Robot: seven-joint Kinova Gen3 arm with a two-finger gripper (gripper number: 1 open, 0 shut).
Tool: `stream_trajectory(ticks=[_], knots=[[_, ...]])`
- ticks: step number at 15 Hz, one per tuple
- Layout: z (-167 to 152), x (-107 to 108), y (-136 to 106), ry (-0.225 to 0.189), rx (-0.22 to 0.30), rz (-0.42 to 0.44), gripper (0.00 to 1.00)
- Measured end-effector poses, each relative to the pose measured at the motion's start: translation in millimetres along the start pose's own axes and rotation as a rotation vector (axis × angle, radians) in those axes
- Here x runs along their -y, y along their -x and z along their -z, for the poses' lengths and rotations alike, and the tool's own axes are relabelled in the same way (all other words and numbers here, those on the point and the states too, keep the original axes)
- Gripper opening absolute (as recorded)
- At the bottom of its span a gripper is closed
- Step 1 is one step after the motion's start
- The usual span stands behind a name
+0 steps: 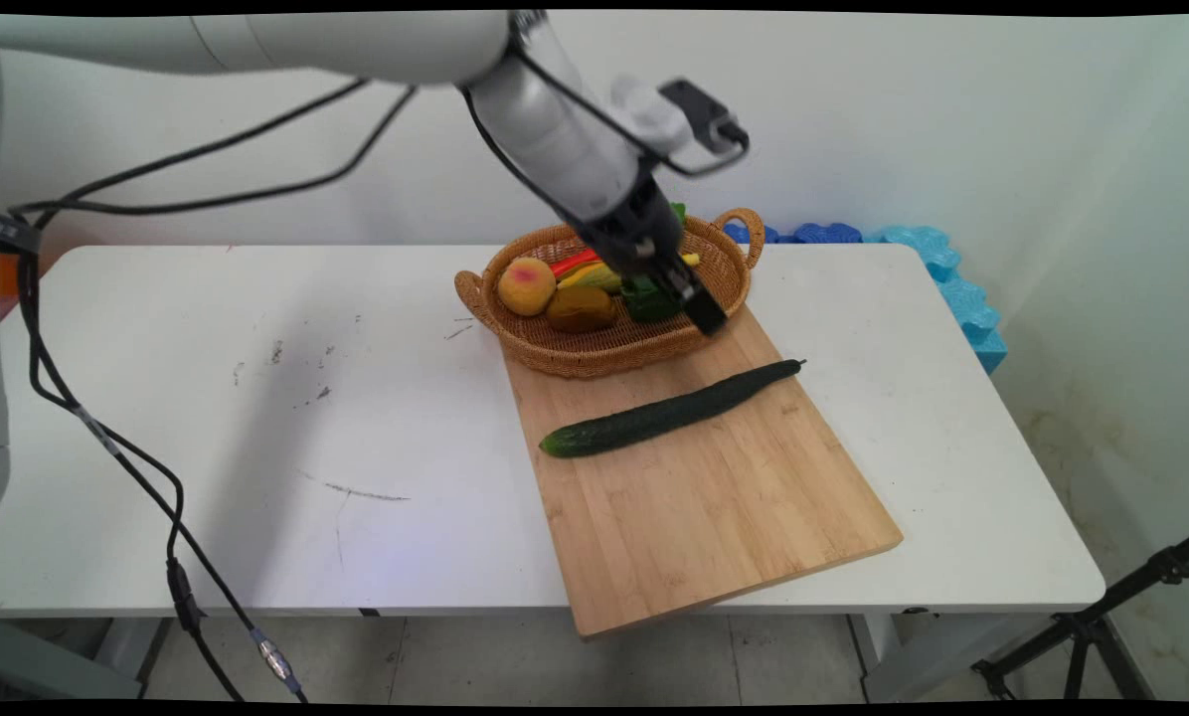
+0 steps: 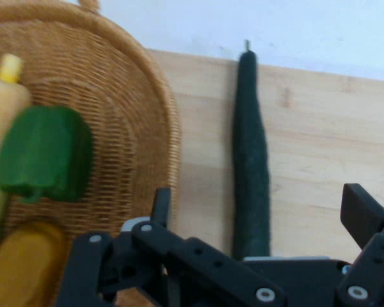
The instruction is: Pick up the potato from the vegetable basket
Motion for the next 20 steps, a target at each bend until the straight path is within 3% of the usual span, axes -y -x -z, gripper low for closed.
stream_trajectory(ticks=[6,10,15,20], knots=[[39,47,-4,-0.045,0.002,-0.052,1.00],[45,84,8,-0.078,0.040,-0.086,1.00],[26,115,27,-0.094,0.104,-0.124,1.00],[-10,129,35,-0.084,0.139,-0.155,1.00]])
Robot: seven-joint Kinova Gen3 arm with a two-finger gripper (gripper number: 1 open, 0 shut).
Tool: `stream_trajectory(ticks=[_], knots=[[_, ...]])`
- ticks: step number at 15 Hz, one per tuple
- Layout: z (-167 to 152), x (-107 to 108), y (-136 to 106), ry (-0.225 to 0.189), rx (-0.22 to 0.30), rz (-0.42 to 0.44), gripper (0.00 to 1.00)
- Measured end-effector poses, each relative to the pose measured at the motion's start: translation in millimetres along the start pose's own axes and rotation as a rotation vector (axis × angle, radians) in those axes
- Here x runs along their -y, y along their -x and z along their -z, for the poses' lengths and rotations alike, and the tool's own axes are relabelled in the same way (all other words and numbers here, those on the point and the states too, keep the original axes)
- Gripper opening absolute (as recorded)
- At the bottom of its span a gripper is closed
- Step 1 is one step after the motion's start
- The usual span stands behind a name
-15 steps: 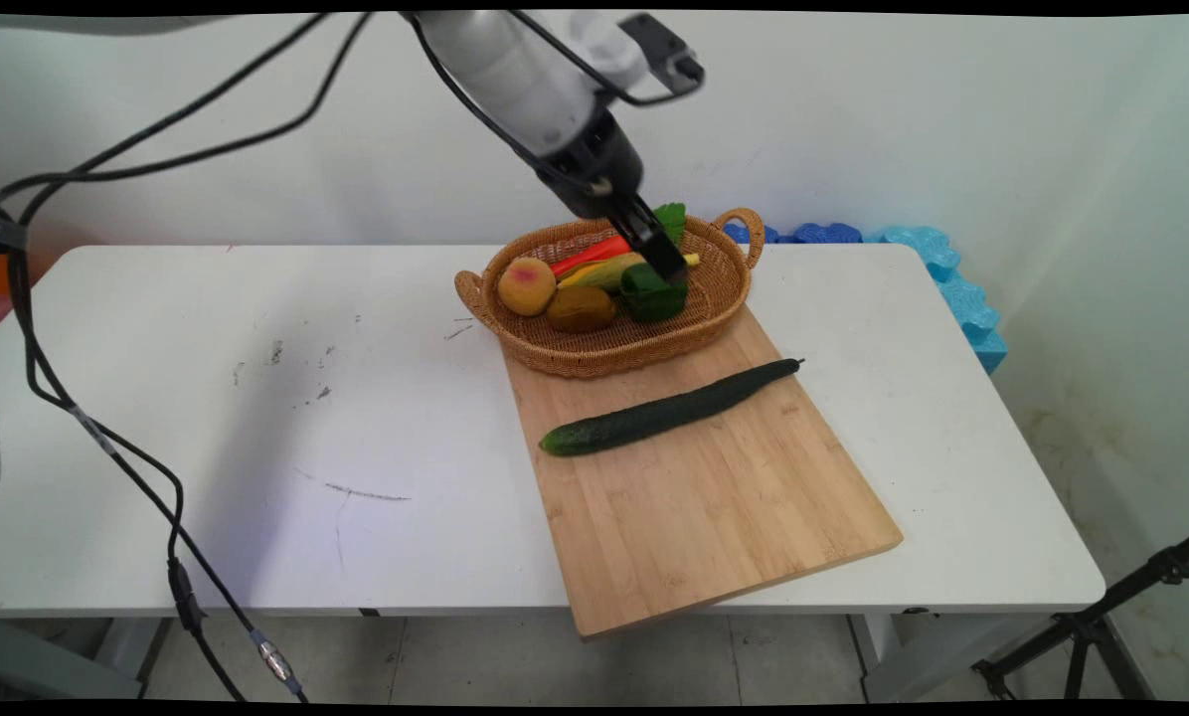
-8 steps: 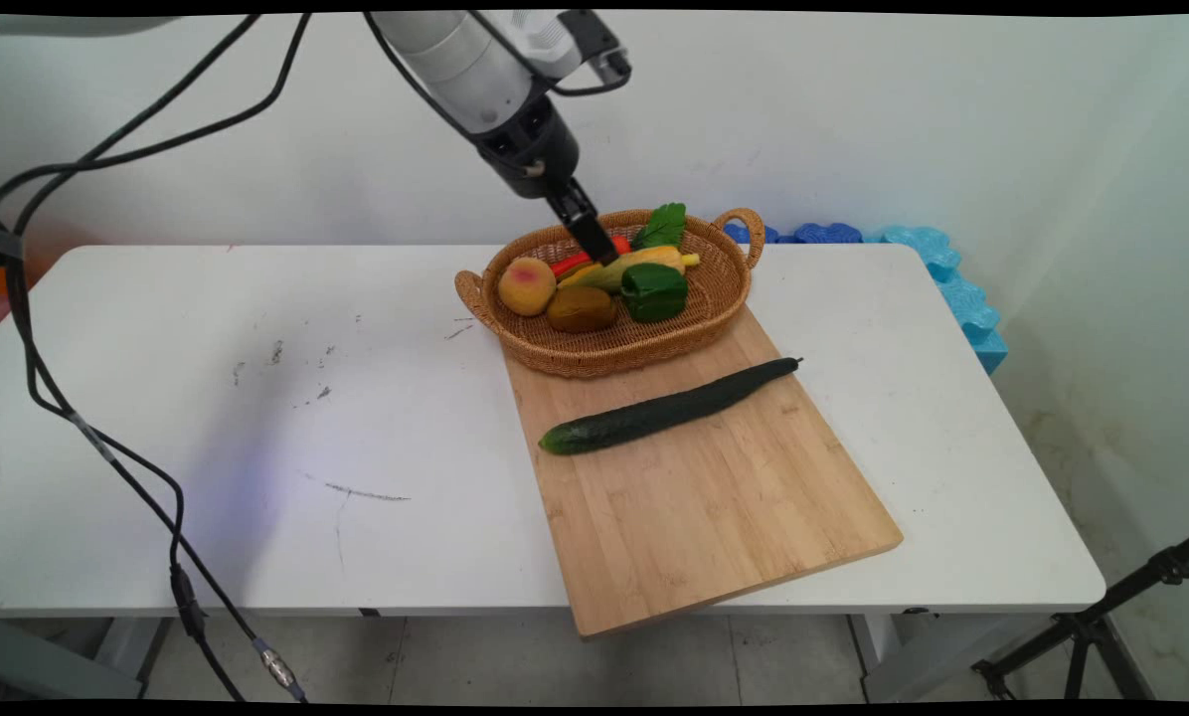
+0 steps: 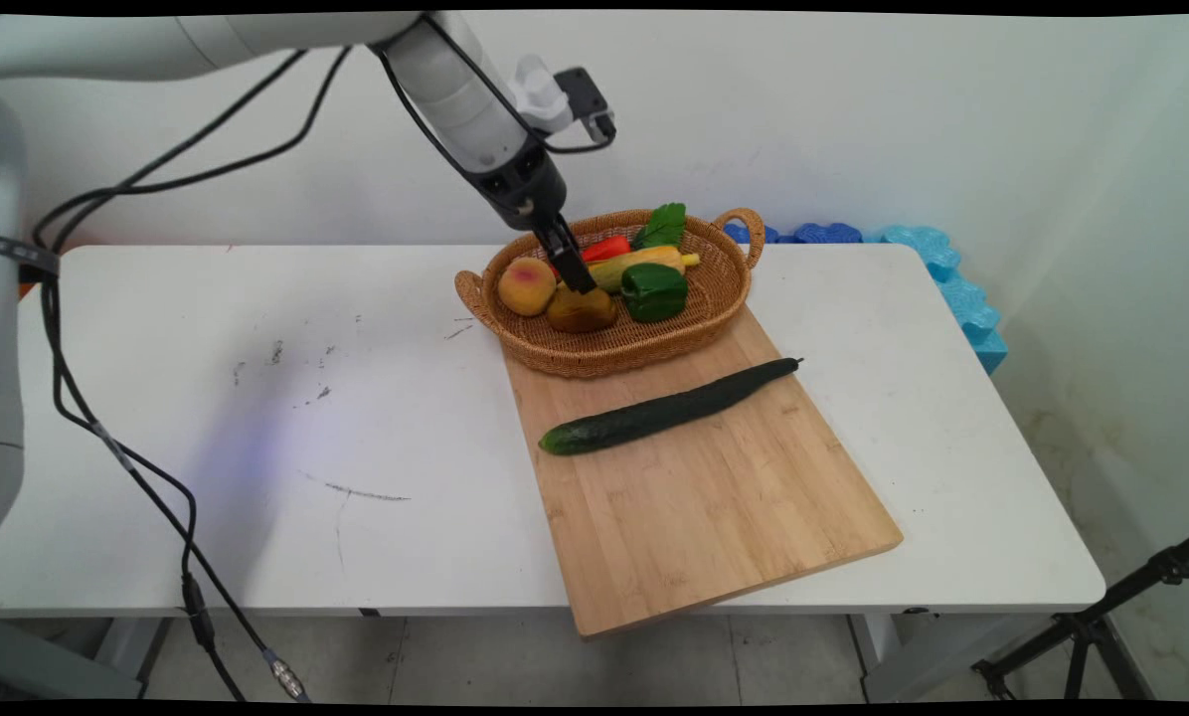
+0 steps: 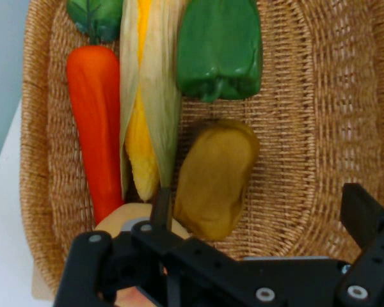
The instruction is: Pick up the potato from the vegetable basket
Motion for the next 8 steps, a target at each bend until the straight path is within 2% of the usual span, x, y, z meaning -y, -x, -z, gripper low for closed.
stream_trajectory(ticks=[8], knots=[[-51,8,-1,0.025,0.021,-0.034,1.00]])
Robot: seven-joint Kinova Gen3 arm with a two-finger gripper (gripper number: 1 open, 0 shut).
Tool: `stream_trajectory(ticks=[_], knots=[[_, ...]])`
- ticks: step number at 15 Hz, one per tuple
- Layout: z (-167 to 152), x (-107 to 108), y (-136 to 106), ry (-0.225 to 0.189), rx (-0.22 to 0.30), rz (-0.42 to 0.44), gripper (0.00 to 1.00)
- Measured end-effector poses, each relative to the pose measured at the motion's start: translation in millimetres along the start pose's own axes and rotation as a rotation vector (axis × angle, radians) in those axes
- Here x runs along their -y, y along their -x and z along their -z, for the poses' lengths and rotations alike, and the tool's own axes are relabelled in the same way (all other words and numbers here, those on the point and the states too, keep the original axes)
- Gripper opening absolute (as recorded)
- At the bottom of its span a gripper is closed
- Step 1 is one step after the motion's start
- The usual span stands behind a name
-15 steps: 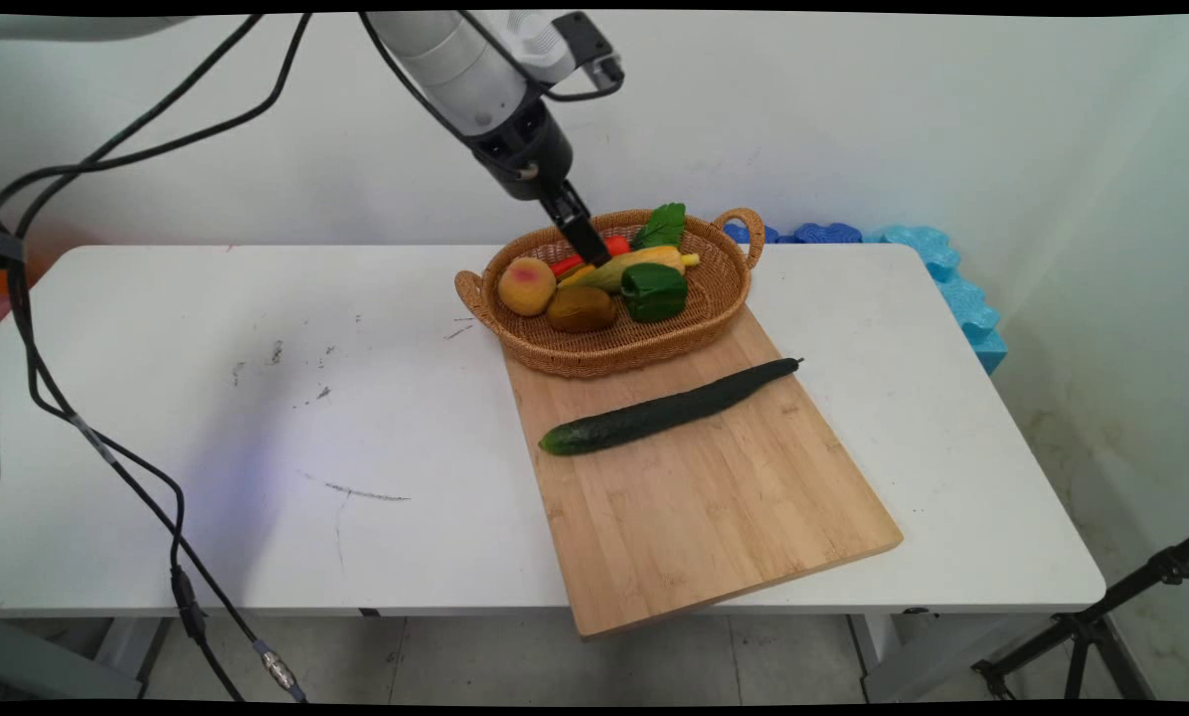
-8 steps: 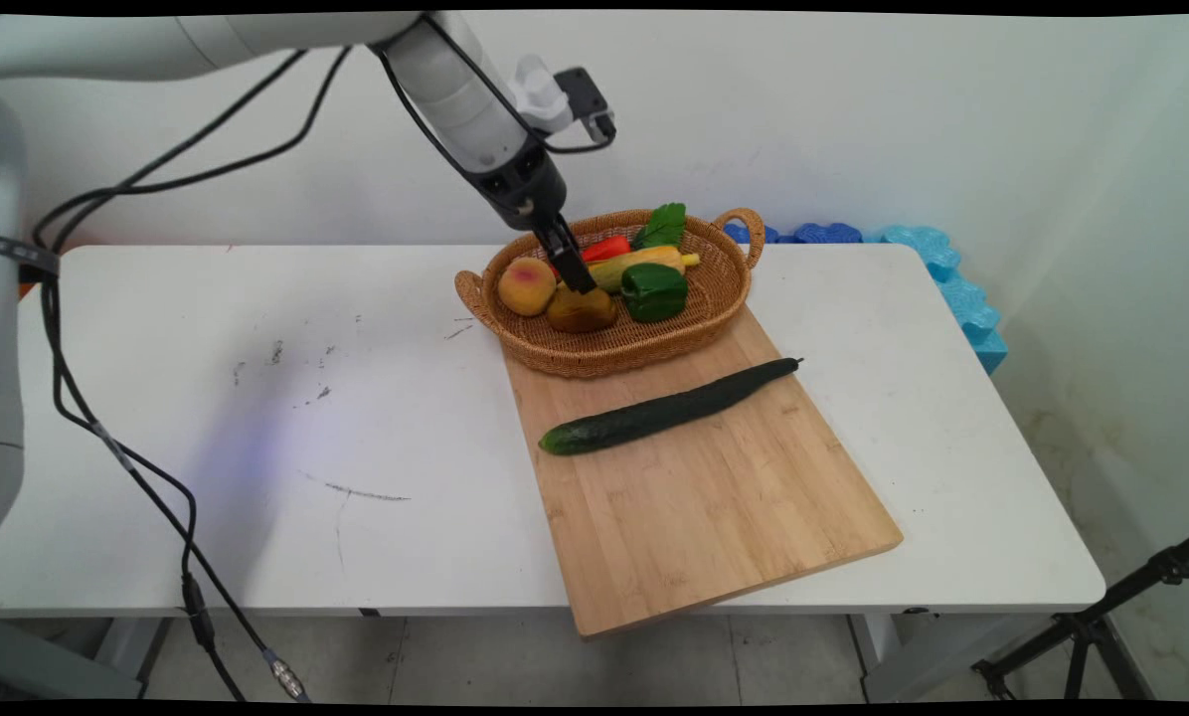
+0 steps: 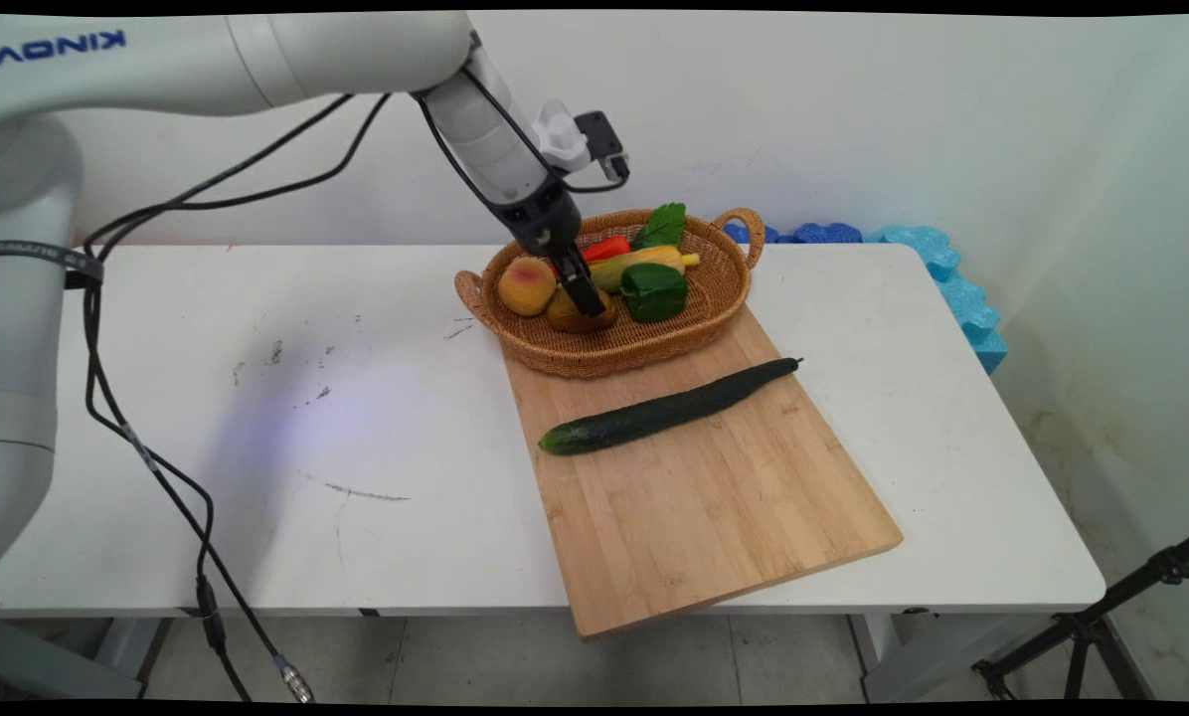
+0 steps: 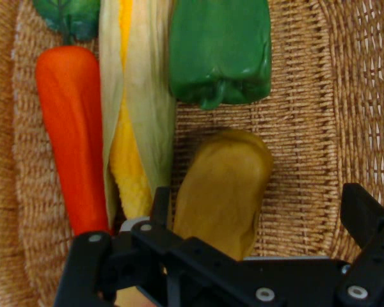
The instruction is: Pick up the potato from the vegetable basket
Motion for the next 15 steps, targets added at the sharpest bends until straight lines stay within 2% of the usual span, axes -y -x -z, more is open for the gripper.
stream_trajectory(ticks=[6,14,15], knots=[[-31,4,-3,0.012,0.000,-0.026,1.00],[-49,9,-2,0.018,0.003,-0.047,1.00],[-50,10,-2,0.018,0.002,-0.049,0.00]])
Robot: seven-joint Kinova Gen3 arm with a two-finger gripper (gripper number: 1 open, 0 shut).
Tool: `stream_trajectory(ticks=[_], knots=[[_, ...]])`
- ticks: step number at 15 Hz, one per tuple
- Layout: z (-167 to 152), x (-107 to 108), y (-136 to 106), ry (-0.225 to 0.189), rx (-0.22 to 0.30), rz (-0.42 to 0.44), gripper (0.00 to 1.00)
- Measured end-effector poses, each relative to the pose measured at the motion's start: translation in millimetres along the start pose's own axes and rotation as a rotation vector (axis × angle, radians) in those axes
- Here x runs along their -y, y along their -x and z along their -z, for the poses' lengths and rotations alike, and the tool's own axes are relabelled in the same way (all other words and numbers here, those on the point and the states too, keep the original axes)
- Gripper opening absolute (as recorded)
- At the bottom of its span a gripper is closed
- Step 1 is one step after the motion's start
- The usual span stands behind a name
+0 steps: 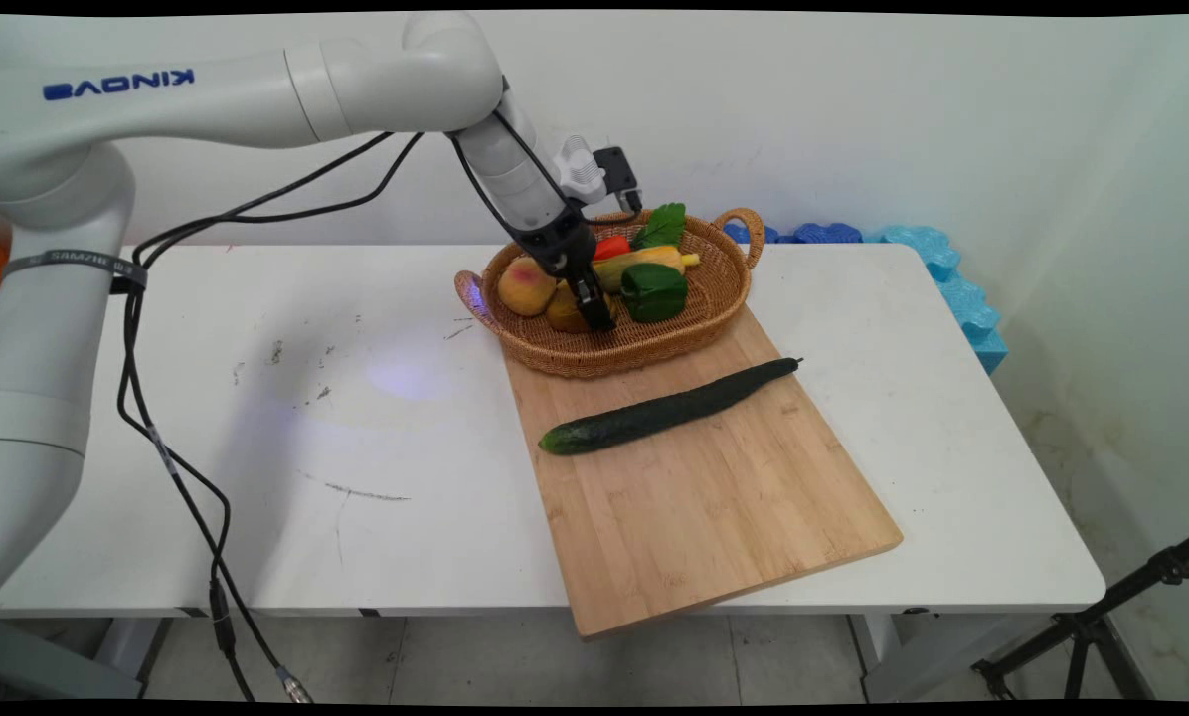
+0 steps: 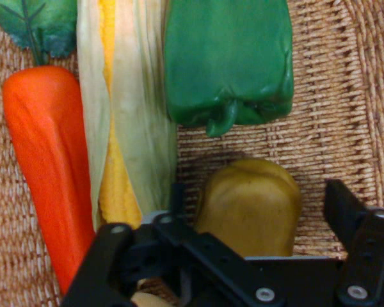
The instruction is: Pick up the potato from the vegetable basket, then place the picked object on the cutting board
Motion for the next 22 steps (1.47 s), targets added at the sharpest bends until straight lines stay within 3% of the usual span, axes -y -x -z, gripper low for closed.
stream_trajectory(ticks=[6,10,15,19,22], knots=[[0,1,0,0.004,-0.010,-0.002,0.00],[21,-1,-7,-0.001,-0.036,0.019,0.00],[90,-14,-26,-0.005,-0.092,0.101,0.00],[149,-44,-52,0.029,-0.146,0.186,0.00],[175,-75,-71,0.066,-0.172,0.241,0.00]])
